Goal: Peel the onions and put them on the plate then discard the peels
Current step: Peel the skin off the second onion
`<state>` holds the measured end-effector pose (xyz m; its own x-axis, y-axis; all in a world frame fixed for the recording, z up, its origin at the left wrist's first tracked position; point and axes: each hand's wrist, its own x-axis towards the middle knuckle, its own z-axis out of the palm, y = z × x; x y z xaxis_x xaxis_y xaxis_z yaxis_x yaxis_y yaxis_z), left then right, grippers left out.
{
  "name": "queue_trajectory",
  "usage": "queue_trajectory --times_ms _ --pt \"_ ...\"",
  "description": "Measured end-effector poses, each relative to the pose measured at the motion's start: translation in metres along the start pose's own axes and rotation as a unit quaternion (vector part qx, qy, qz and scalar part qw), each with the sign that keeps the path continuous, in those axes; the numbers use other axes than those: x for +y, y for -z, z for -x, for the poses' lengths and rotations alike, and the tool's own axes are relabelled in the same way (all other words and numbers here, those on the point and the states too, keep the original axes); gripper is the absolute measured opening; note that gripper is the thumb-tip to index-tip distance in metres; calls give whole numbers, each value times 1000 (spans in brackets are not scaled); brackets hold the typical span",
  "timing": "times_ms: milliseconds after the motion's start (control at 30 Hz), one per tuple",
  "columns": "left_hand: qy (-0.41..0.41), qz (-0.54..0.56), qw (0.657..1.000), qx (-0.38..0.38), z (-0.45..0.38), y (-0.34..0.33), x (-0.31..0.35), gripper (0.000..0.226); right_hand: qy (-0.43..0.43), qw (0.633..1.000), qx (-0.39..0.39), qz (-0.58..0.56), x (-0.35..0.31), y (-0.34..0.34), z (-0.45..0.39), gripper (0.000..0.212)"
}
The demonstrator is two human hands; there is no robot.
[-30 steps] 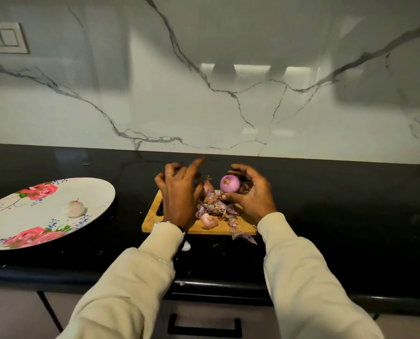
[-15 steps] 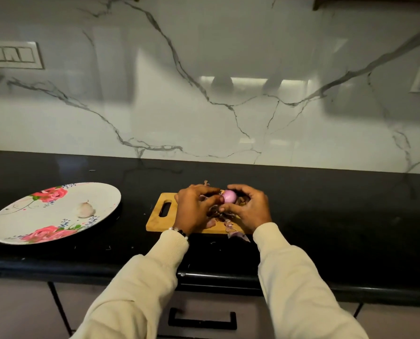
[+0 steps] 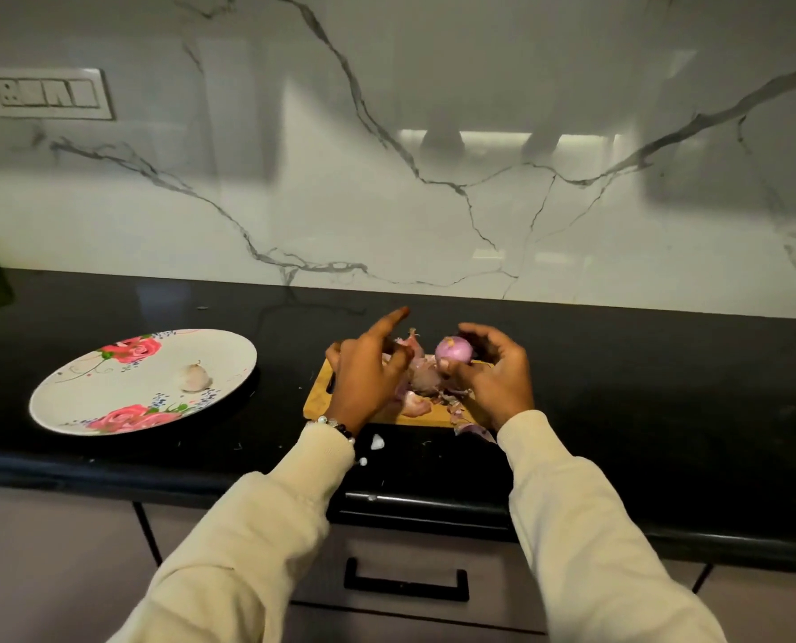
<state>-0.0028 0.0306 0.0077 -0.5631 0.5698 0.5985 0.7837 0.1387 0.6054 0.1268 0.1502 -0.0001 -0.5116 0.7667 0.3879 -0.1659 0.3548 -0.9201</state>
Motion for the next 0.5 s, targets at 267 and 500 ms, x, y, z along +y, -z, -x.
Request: queue_trajectory --times_ms 267,500 --pt "83 123 985 92 24 104 -44 24 21 984 -162 -68 -73 -85 24 49" --pt "191 46 961 193 47 195 -110 18 21 965 -256 46 -77 -205 18 62"
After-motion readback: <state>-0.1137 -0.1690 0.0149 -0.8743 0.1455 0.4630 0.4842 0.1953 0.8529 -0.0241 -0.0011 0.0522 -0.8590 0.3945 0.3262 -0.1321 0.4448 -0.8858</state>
